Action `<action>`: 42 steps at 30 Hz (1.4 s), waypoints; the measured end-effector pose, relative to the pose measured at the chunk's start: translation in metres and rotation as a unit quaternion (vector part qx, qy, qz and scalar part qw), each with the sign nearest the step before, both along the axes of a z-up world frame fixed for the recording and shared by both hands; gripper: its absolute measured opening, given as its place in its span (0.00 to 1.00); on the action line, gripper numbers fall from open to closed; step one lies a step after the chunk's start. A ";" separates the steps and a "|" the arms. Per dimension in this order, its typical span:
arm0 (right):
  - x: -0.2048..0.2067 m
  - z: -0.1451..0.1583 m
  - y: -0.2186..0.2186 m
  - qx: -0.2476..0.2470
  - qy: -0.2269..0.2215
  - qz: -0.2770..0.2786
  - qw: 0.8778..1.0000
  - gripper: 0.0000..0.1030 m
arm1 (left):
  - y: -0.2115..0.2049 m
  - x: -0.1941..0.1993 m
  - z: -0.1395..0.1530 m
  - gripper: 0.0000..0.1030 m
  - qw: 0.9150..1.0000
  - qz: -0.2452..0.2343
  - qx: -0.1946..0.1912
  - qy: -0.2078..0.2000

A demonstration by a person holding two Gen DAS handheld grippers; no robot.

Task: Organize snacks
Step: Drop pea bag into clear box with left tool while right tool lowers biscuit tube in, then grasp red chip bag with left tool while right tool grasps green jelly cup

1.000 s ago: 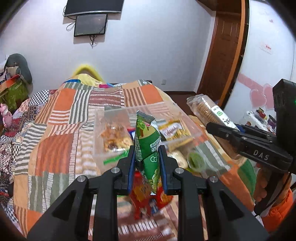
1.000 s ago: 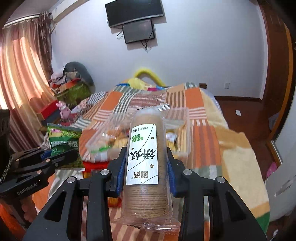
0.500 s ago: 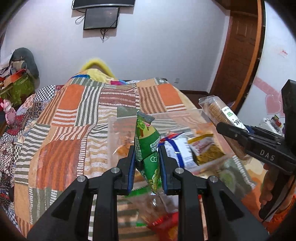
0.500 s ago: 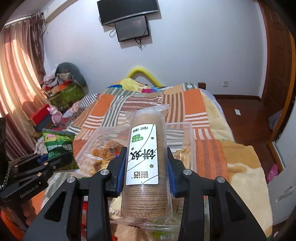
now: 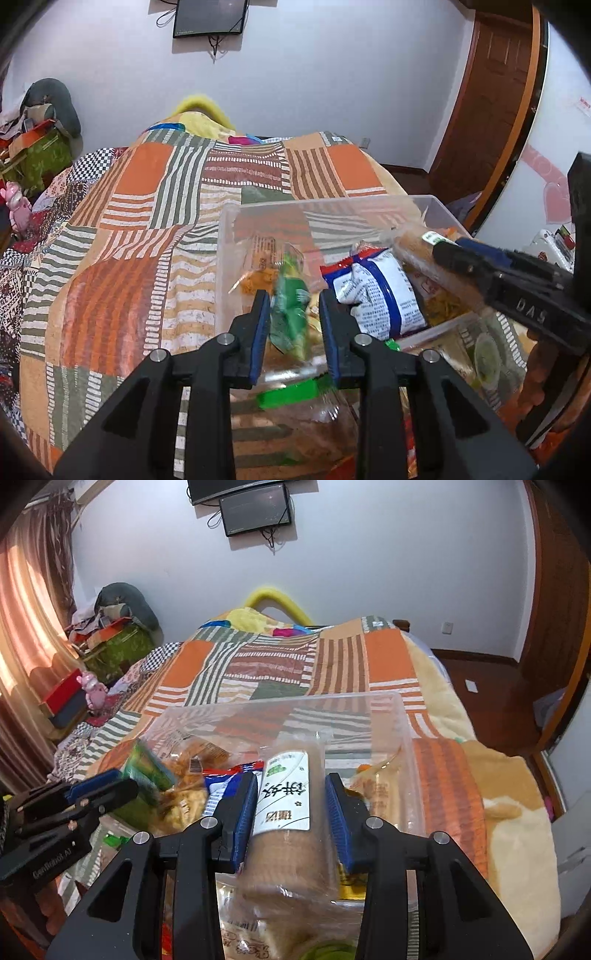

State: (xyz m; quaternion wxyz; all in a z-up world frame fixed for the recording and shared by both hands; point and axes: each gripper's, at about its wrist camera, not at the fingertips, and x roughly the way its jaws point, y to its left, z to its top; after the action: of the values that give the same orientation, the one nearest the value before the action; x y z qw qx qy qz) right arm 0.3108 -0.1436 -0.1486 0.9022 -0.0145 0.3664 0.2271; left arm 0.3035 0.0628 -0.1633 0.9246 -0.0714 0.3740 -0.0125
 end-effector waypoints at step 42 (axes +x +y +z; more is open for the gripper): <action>-0.076 -0.023 -0.070 -0.048 0.007 0.018 0.999 0.66 | -0.065 -0.075 -0.053 0.89 0.996 0.003 -0.006 0.089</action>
State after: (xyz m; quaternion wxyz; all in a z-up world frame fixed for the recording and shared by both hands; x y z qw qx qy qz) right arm 0.2350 -0.2136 -0.1719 0.8938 -0.0631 0.3827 0.2250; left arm 0.2282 -0.0022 -0.2163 0.8870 -0.0795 0.4549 -0.0055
